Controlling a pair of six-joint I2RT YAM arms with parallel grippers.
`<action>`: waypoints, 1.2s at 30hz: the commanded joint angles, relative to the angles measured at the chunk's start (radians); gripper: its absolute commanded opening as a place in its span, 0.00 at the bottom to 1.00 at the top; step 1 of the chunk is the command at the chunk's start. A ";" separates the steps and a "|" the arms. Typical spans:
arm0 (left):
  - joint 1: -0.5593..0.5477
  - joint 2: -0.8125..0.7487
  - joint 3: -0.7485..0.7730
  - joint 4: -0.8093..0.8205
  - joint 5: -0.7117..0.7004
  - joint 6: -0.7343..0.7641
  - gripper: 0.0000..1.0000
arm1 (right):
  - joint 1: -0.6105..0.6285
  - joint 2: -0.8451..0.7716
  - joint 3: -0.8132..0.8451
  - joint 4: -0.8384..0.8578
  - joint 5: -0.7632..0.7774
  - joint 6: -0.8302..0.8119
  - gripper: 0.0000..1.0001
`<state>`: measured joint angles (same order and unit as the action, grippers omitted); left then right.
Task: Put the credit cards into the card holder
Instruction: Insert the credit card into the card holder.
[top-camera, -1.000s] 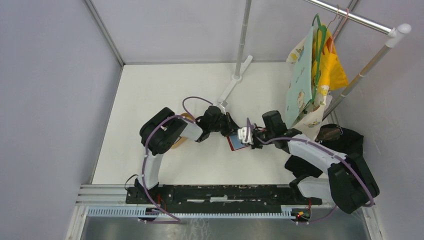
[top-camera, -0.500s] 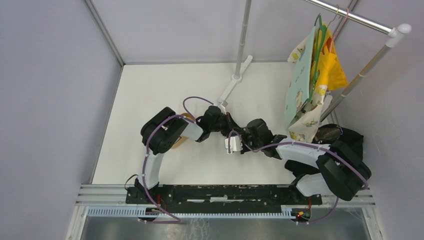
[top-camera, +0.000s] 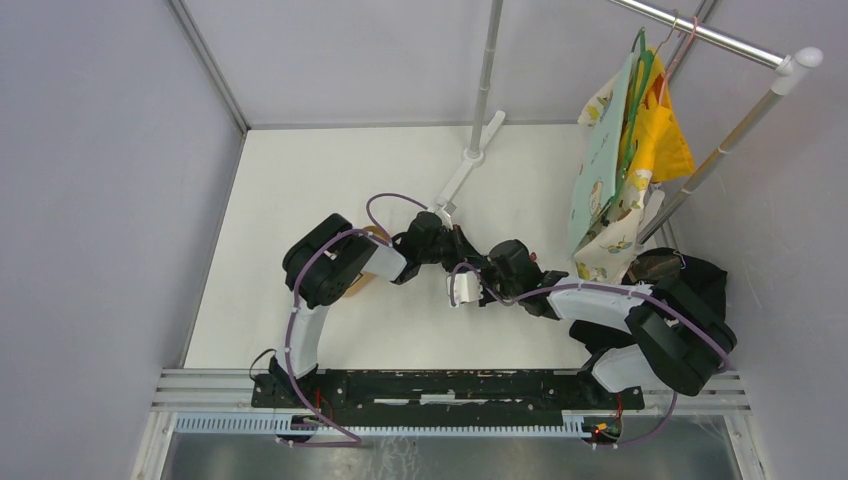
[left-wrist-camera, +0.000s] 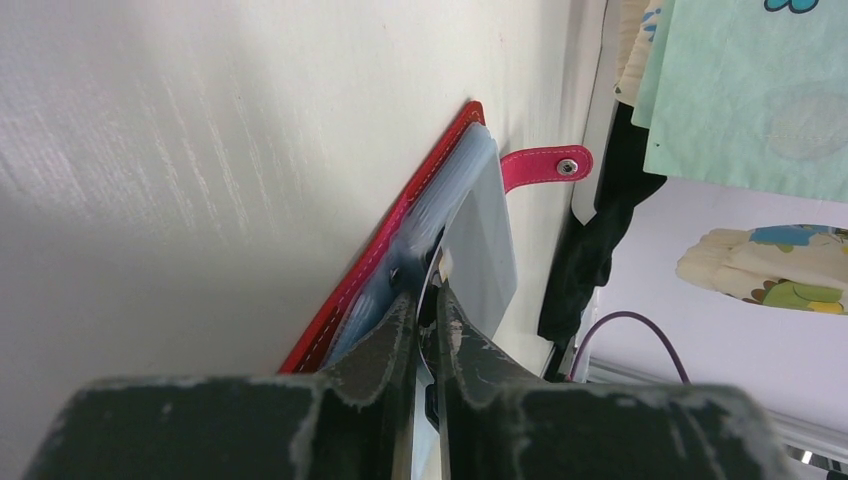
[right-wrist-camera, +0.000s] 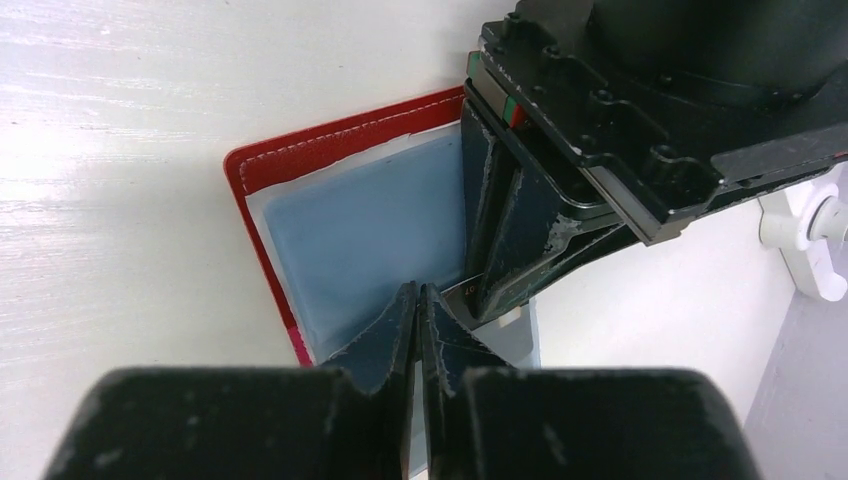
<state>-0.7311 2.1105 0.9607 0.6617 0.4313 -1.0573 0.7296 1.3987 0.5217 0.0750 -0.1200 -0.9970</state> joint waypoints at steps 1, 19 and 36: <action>-0.007 0.040 0.003 -0.068 0.008 0.066 0.18 | 0.009 0.004 0.025 0.041 0.048 -0.009 0.09; -0.007 0.042 0.012 -0.080 0.012 0.066 0.34 | -0.002 -0.025 0.020 0.032 0.148 -0.036 0.09; -0.006 0.051 0.016 -0.080 0.014 0.068 0.37 | 0.022 0.000 0.031 0.029 -0.003 0.047 0.10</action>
<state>-0.7300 2.1181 0.9771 0.6685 0.4587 -1.0573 0.7338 1.3655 0.5217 0.0738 -0.1562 -0.9779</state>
